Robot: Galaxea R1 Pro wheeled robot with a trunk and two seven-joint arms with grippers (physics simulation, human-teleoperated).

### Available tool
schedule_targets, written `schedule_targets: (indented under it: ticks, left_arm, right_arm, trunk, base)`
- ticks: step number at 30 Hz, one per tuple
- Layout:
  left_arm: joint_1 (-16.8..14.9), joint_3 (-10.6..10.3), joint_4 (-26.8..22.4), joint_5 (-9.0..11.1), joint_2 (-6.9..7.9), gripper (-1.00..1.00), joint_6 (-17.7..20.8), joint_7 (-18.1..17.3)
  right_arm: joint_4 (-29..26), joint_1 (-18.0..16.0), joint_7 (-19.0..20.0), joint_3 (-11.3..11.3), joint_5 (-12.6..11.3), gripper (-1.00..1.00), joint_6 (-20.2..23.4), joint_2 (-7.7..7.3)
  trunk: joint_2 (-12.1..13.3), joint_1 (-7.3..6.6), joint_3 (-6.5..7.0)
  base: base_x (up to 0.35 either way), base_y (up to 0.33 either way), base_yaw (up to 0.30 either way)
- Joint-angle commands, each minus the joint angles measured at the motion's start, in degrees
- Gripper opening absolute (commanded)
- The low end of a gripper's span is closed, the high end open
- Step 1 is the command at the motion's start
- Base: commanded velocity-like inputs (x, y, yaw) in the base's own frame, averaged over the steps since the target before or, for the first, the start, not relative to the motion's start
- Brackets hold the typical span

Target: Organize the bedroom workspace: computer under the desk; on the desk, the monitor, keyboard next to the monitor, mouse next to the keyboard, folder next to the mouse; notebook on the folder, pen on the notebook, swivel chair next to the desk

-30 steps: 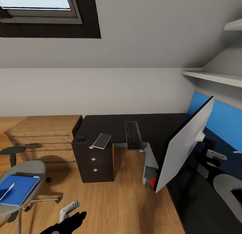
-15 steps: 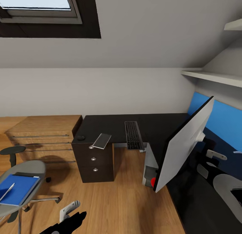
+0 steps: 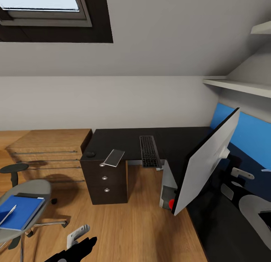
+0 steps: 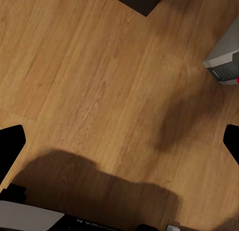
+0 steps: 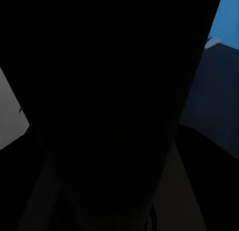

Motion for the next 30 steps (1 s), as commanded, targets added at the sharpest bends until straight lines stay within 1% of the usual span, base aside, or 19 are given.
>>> schedule_targets:
  ticks: [1,10,14,30]
  left_arm:
    - [-0.01,-0.14,-0.09,0.60,0.05,1.00,0.04,0.56]
    - [-0.01,-0.19,-0.09,0.64,0.05,1.00,0.04,0.56]
    - [0.00,-0.21,-0.09,0.68,0.01,1.00,0.04,0.56]
    - [-0.01,-0.21,-0.09,0.69,0.03,1.00,0.04,0.56]
  right_arm:
    - [0.00,-0.03,-0.04,0.51,-0.52,-1.00,-0.05,0.00]
    - [0.00,-0.03,-0.04,0.54,-0.52,-1.00,-0.02,0.04]
    - [0.00,-0.03,-0.04,0.56,-0.53,-1.00,-0.04,0.07]
    - [-0.10,-0.03,-0.03,0.59,-0.46,-1.00,-0.05,0.14]
  trunk:
    - [-0.04,0.01,-0.05]
    - [-0.04,0.01,-0.05]
    - [-0.04,0.01,-0.05]
    - [-0.04,0.01,-0.05]
  base:
    - [0.000,0.000,0.000]
    - [-0.002,0.000,0.000]
    - [-0.136,0.000,0.000]
    - [-0.324,0.000,0.000]
